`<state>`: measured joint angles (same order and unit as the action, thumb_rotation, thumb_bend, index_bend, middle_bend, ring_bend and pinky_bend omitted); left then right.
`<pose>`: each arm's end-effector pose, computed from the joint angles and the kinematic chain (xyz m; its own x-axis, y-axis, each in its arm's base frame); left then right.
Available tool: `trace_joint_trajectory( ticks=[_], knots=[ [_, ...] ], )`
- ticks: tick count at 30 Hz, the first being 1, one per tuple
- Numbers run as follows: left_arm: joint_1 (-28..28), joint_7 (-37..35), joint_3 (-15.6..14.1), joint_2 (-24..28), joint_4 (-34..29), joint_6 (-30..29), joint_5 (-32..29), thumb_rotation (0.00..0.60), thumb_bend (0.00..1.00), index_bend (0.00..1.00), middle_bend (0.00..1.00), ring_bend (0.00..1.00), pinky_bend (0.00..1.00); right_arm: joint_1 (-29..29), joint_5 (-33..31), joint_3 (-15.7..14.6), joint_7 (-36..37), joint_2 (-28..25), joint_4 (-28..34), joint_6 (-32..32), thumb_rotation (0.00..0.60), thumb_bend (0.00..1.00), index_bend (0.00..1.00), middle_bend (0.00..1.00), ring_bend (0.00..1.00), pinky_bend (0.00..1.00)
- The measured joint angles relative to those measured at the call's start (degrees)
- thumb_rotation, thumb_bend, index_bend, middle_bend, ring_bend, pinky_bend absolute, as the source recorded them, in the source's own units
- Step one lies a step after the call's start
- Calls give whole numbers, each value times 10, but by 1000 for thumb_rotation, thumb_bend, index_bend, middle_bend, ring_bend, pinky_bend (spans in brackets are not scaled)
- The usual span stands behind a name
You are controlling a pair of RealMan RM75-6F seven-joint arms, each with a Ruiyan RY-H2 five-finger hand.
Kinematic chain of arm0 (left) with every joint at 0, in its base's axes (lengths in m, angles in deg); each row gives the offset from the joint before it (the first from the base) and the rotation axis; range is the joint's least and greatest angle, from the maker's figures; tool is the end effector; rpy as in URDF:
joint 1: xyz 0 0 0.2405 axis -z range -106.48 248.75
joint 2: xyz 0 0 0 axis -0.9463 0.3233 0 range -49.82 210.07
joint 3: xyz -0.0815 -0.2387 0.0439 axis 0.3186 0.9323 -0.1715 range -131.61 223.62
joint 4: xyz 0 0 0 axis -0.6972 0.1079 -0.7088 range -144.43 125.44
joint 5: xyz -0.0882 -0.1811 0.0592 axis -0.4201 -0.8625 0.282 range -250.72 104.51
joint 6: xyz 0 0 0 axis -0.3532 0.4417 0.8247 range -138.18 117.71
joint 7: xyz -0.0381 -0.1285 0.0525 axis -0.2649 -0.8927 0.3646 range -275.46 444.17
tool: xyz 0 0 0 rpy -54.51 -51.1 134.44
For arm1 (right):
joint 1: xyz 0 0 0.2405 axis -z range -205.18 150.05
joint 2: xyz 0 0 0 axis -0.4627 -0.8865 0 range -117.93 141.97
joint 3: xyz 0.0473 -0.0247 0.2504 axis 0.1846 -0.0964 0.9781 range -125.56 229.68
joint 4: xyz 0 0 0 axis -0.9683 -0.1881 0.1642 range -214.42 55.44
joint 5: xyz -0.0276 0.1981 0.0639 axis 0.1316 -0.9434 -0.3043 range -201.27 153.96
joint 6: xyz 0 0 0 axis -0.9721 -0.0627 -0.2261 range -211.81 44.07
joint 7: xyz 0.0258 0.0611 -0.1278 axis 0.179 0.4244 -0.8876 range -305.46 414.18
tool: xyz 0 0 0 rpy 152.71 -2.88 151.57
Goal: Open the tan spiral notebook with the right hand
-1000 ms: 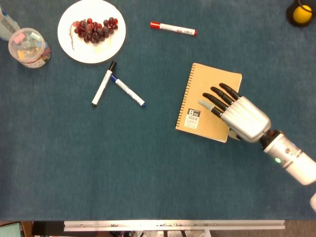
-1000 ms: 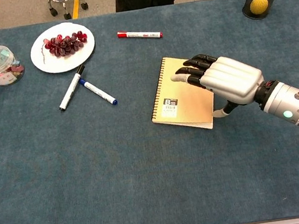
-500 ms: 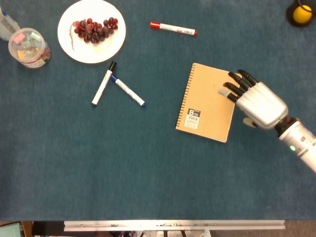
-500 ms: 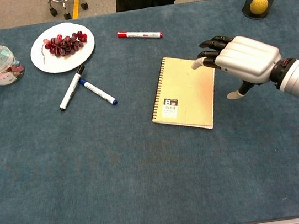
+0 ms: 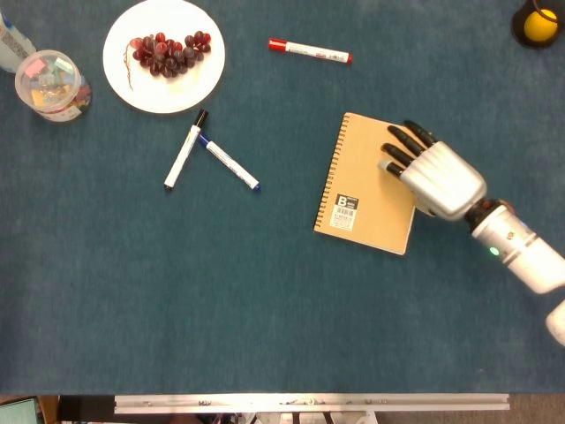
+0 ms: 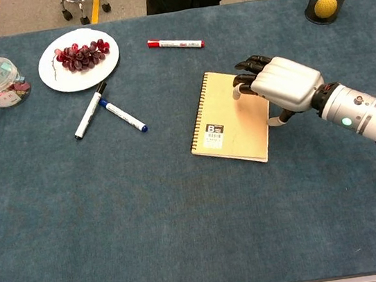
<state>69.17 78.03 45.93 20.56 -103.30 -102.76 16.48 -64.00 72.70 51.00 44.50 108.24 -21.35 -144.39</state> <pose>-0.3178 0.1326 0.1884 0.3481 -0.0313 0.9369 0.9372 0.0345 -0.3470 -0.2210 -0.3123 -0.0486 0.7432 -0.0407 0.6678 -0.5297 -0.6455 0.5502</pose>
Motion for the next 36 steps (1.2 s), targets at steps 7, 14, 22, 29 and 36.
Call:
trace_joint_trajectory(
  ticks=[7,14,22,29,36],
  knots=[
    [-1,-1,0,0,1,2,-2,600,408,249,155,180,102,0,-1,-5,11,3,-16,-5,600,106,313,240,71,106],
    [0,-1,1,1,0,4,-3,600,408,249,155,179,102,0,-3,-9,17,9,-30,-6,600,107,313,240,71,106],
    [-2,-3,3,2,2,2,-7,600,408,249,155,179,102,-9,-3,-7,28,26,-50,-6,600,161,313,240,72,106],
    [-4,-3,3,2,2,1,-7,600,408,249,155,179,103,-13,-4,-6,36,31,-54,-10,600,217,320,244,76,106],
    [-4,-2,3,2,3,1,-6,600,408,249,155,179,102,-16,-3,-7,44,40,-62,-15,600,233,331,255,88,106]
  ],
)
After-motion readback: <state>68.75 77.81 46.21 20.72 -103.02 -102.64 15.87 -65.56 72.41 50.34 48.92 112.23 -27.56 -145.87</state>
